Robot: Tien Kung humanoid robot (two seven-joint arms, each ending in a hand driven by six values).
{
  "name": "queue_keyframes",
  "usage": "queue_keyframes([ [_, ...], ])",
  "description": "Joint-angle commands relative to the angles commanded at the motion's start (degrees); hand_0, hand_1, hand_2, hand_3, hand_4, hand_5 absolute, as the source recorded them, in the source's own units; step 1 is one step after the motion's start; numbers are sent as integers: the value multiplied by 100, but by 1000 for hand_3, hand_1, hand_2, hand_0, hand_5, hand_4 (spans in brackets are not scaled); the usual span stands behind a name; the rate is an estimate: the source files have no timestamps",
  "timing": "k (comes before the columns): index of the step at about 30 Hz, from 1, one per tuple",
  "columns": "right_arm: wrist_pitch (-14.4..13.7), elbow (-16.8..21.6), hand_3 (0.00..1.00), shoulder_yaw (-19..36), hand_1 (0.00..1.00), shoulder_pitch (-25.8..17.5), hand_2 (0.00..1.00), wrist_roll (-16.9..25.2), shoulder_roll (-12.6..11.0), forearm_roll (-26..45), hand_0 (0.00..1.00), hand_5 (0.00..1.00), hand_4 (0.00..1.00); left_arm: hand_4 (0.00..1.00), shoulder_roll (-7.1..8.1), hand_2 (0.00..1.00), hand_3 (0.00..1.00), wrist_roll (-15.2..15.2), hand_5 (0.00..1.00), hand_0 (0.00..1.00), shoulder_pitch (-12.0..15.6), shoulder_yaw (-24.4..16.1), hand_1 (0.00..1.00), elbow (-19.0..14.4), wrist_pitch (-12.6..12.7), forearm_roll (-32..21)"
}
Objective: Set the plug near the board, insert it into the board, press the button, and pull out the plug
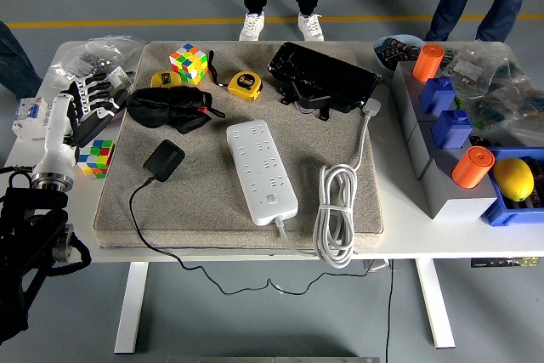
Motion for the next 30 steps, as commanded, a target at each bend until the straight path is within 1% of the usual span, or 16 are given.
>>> queue_keyframes([
  [2,-11,-2,544,4,608,5,558,-10,9,1,607,217,729,928,-4,666,662,39,455,588,17,-39,664,-21,-28,-41],
  [3,-12,-2,545,3,608,6,557,-17,12,0,606,217,729,905,-7,650,646,51,431,576,24,-56,656,-34,-39,-52],
  [12,-19,-31,546,-12,608,20,559,-97,35,9,606,220,731,892,-11,643,639,236,418,573,32,-193,650,-125,-106,-3],
  [20,-22,-31,549,1,612,93,562,-153,39,-8,610,225,732,882,-3,639,637,272,408,586,37,-270,652,-191,-115,-14],
  [30,-23,-39,549,-32,616,121,566,-194,28,13,612,242,735,878,-13,636,636,345,403,572,5,-275,646,-285,-163,-1],
])
